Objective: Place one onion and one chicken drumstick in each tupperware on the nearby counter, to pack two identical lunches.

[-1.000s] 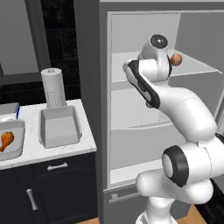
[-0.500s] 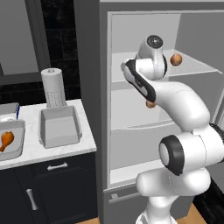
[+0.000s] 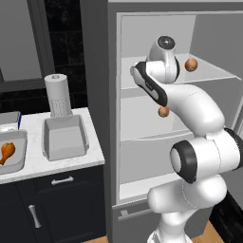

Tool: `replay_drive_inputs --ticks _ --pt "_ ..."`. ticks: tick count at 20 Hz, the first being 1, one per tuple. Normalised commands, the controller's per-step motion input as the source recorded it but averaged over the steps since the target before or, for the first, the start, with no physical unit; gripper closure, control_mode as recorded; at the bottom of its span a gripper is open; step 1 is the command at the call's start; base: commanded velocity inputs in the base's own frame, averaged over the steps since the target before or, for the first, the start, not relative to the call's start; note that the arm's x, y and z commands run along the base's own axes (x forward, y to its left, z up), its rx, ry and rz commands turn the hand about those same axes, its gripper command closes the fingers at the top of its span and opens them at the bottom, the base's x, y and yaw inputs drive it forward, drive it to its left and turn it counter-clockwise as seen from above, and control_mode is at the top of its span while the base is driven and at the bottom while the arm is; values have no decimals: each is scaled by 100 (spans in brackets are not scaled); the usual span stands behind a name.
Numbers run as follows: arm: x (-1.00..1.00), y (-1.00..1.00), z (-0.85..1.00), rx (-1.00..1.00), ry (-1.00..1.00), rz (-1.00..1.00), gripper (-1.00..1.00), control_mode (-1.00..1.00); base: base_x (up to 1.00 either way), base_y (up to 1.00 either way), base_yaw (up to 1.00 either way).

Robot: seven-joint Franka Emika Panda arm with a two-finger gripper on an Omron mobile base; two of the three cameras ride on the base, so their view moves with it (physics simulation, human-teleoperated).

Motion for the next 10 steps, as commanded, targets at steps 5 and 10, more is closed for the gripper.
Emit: replay_drive_inputs --ticks 5,10 --pt "-2 -11 -36 0 0 0 100 -100 0 0 0" --pt "-36 -18 -23 0 -12 5 100 -100 0 0 0"
